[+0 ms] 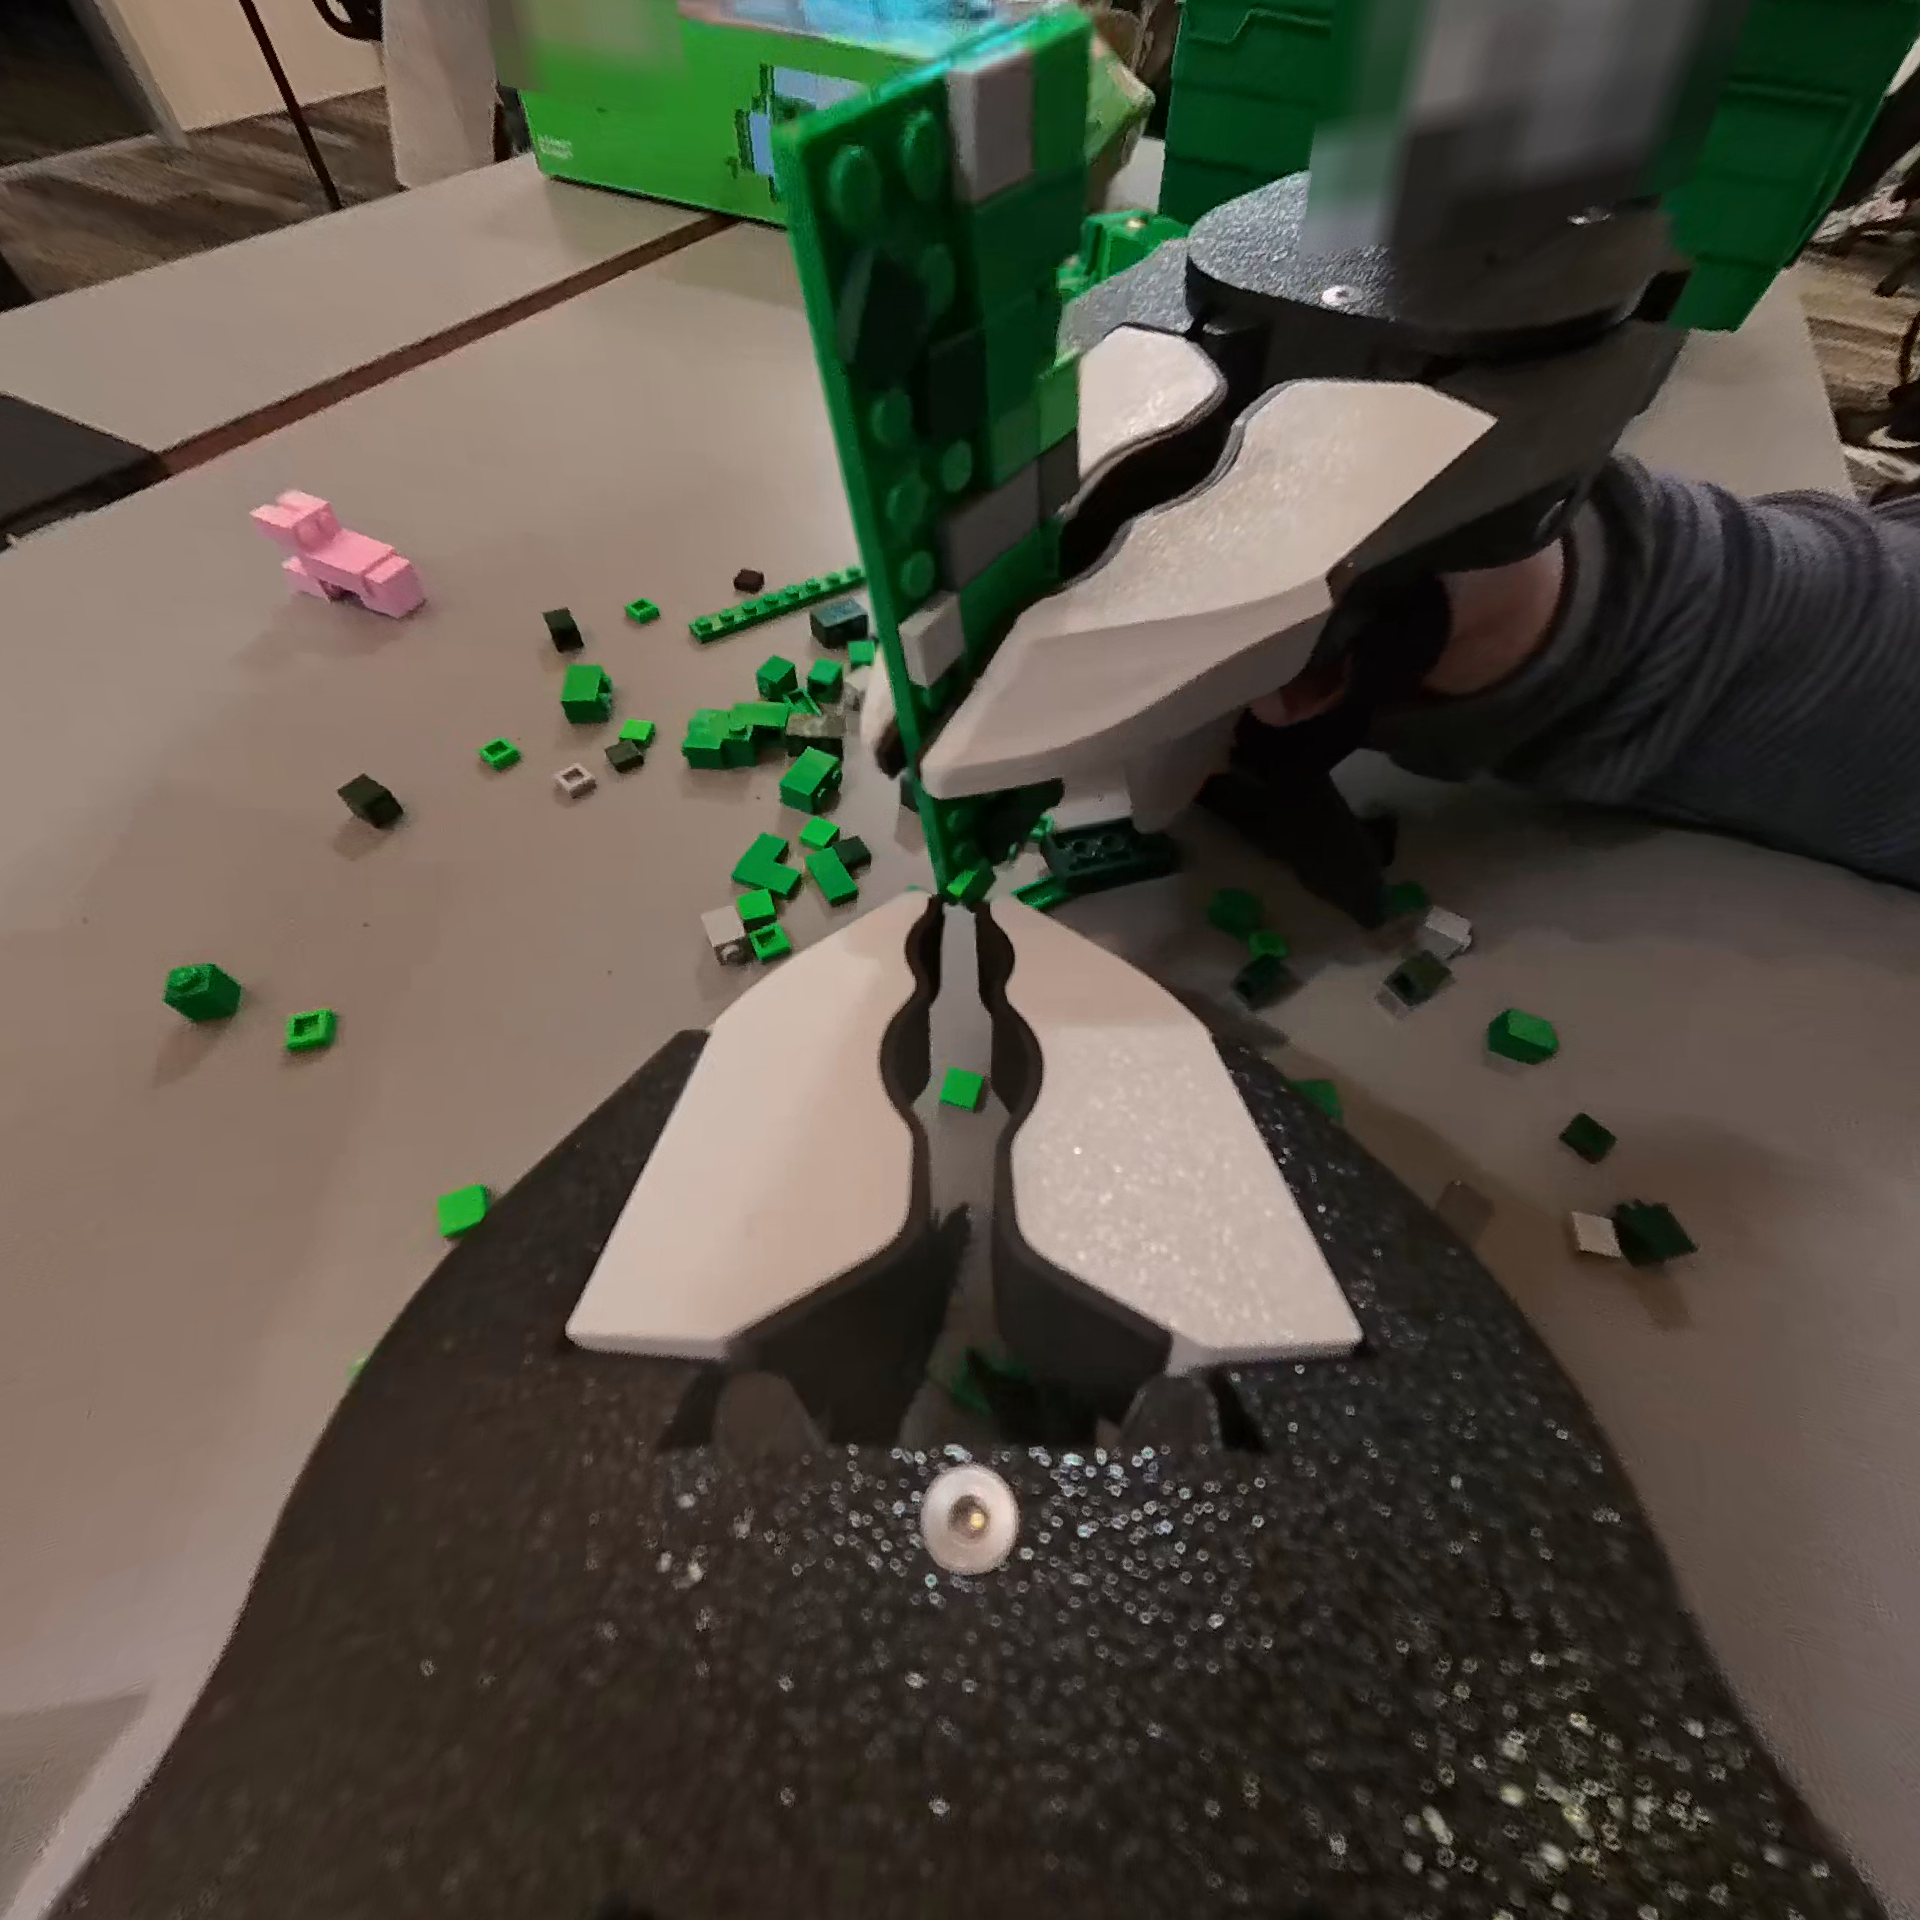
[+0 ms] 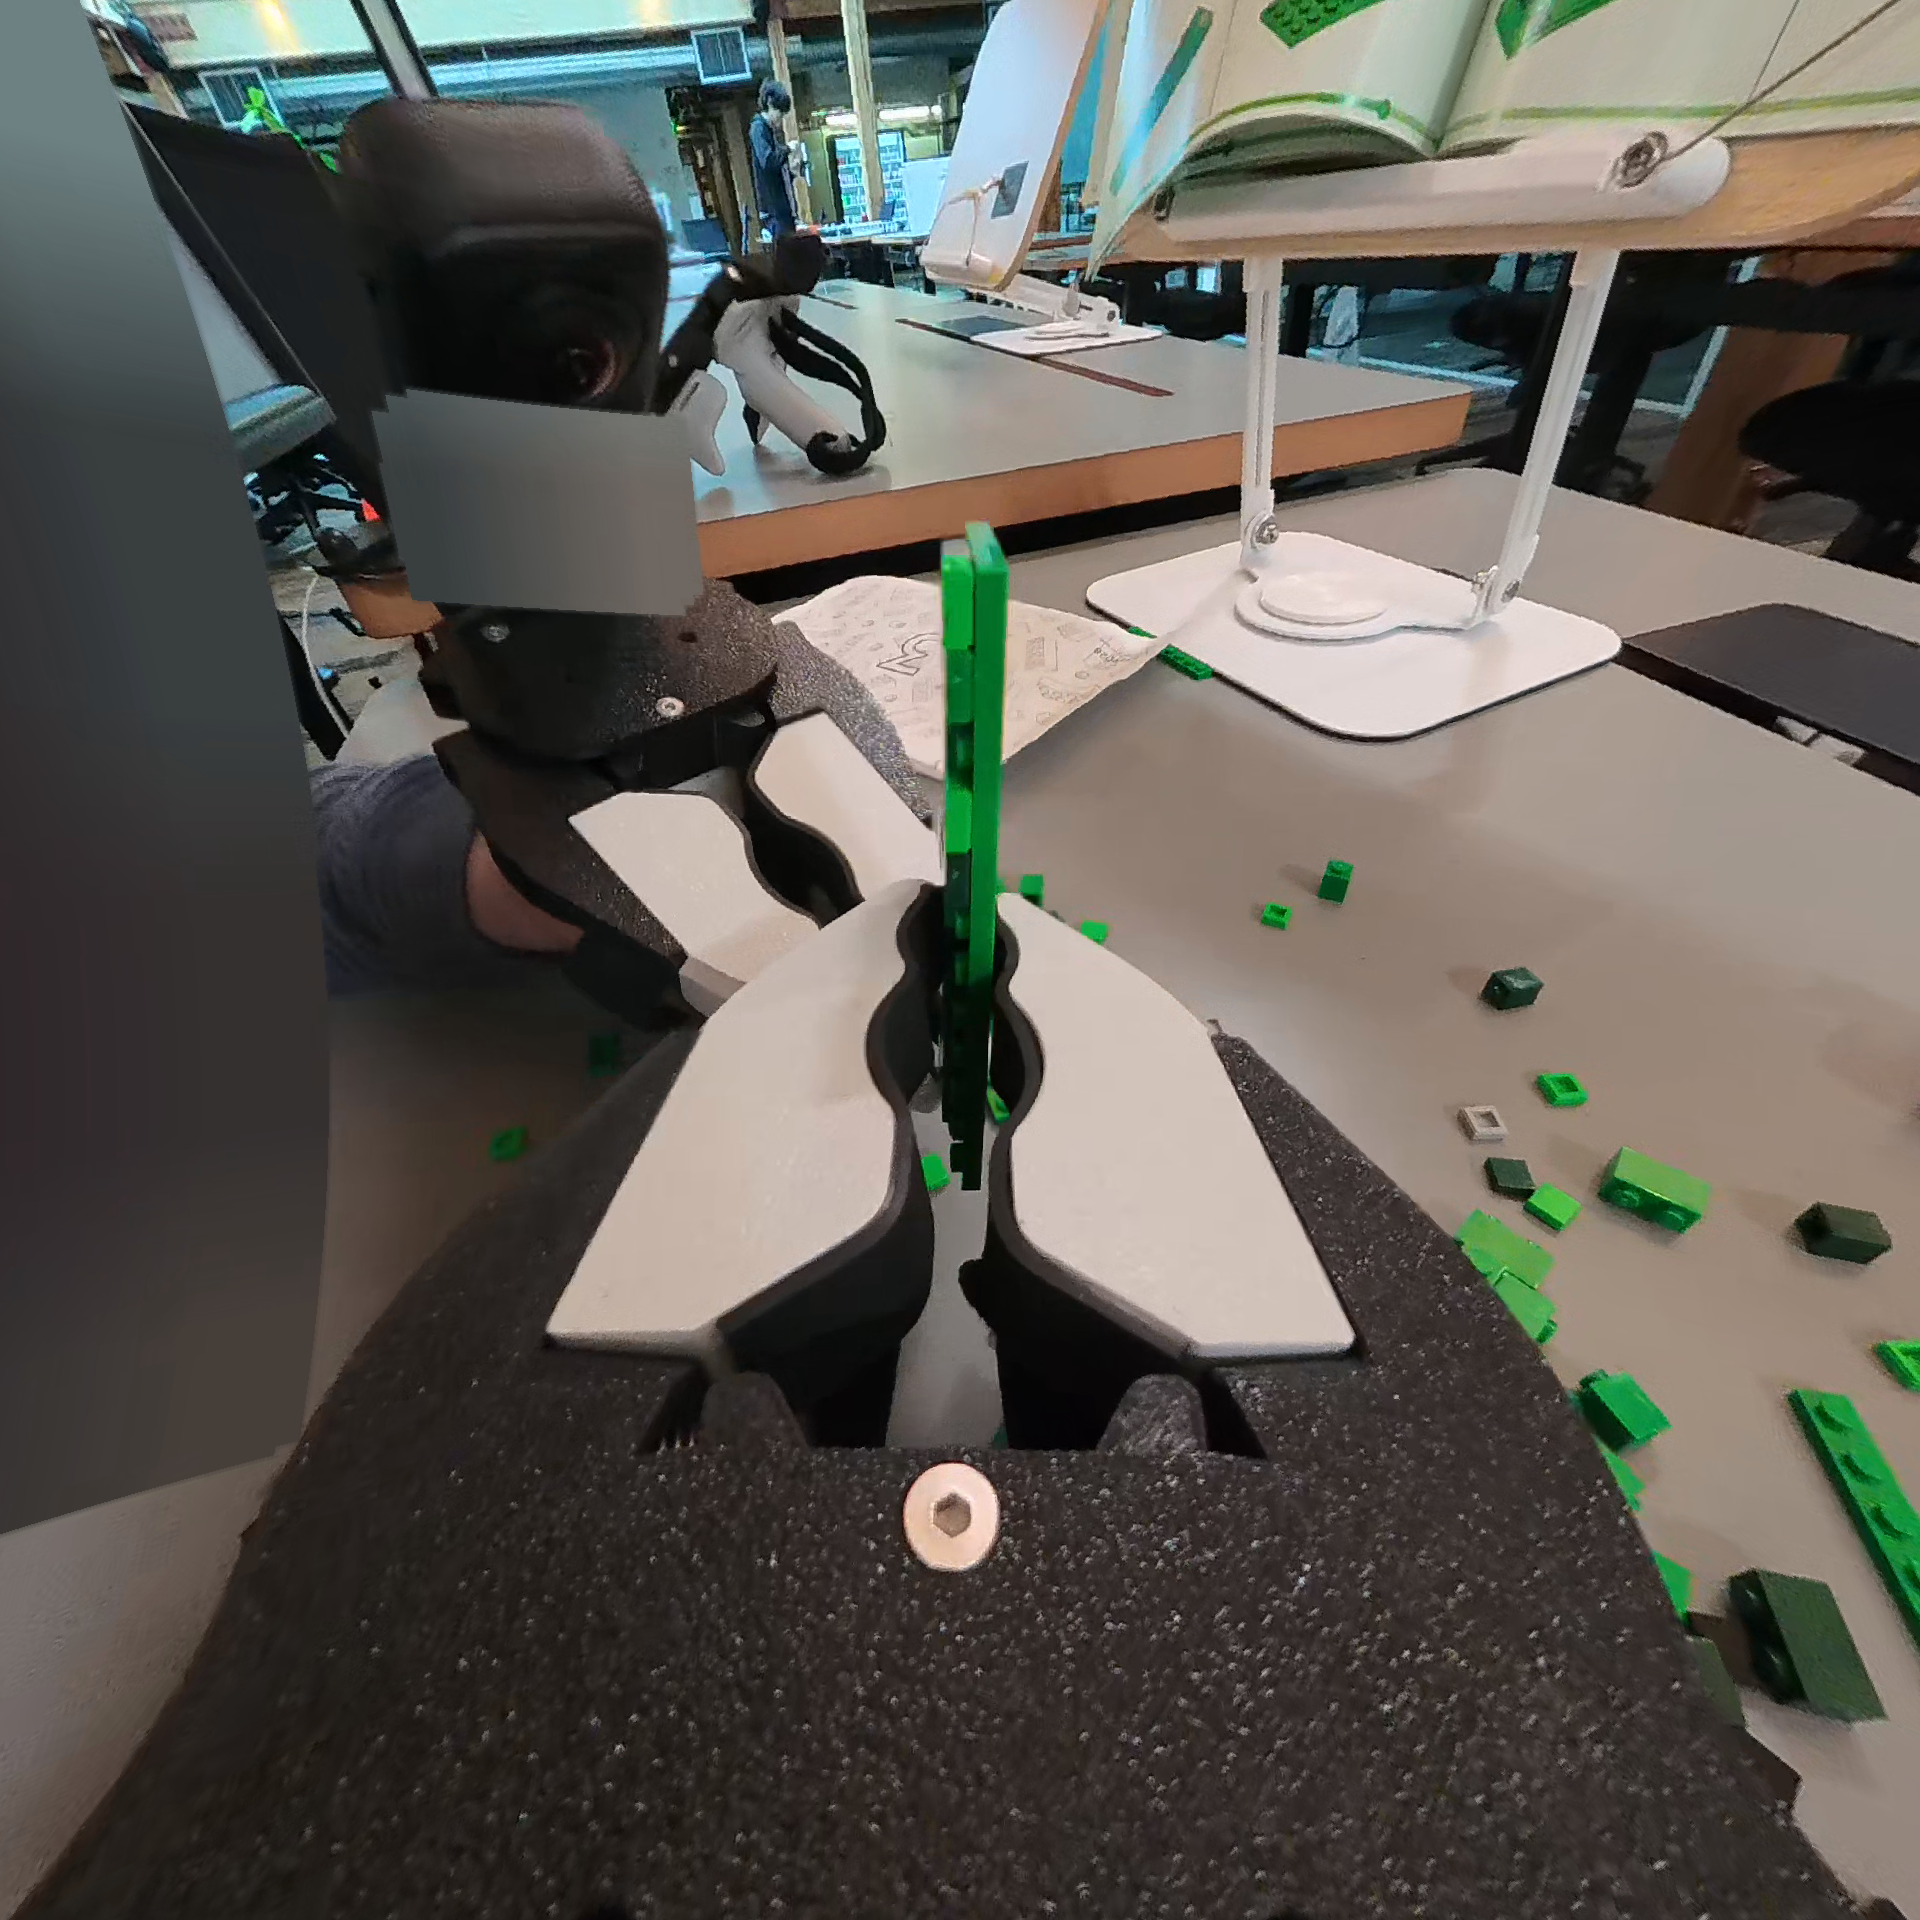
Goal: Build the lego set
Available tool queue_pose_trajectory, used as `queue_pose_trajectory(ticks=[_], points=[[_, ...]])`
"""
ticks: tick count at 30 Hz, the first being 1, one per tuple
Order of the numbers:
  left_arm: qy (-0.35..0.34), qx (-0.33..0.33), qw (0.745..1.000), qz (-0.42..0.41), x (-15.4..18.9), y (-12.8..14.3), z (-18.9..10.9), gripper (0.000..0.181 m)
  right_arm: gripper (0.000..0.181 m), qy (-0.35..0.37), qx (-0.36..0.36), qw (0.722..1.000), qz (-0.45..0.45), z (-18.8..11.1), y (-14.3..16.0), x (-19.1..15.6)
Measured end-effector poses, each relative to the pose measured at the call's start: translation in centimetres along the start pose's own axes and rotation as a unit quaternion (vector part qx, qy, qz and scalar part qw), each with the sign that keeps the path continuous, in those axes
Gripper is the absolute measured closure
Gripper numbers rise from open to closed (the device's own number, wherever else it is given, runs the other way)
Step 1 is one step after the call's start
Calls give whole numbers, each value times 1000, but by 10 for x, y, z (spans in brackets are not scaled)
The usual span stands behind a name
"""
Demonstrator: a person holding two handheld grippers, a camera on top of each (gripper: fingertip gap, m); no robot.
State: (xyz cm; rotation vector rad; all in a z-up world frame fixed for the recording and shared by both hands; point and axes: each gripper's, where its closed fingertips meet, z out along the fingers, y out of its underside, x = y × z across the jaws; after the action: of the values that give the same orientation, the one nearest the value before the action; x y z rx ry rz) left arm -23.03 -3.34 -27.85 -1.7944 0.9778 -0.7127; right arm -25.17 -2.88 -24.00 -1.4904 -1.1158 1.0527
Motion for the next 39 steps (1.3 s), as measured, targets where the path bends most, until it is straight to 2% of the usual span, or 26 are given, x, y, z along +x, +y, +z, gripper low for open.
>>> queue_pose_trajectory(ticks=[4,7,11,13,18,29,31,39], points=[[-5,18,1000,13,1,-5,-1,172,175,22,10,1000,5,-2,-4,6],[-12,40,998,39,4,-13,-5,181,175,41,12,999,11,-5,-4,13],[-49,18,997,55,-5,-7,-4,181,175,35,20,999,22,-5,-6,13],[-31,30,998,38,0,-9,-2,177,175,31,19,999,22,-4,-5,10],[-35,38,998,28,-2,-11,-2,172,175,30,23,999,28,-4,-5,11],[-86,30,994,64,-9,-12,-2,166,175,58,31,995,71,-1,-4,18],[-105,32,991,75,-12,-13,-3,160,176,62,29,994,80,1,-2,18],[-110,9,990,92,-12,-9,-2,170,176,52,33,993,100,4,-2,14]])
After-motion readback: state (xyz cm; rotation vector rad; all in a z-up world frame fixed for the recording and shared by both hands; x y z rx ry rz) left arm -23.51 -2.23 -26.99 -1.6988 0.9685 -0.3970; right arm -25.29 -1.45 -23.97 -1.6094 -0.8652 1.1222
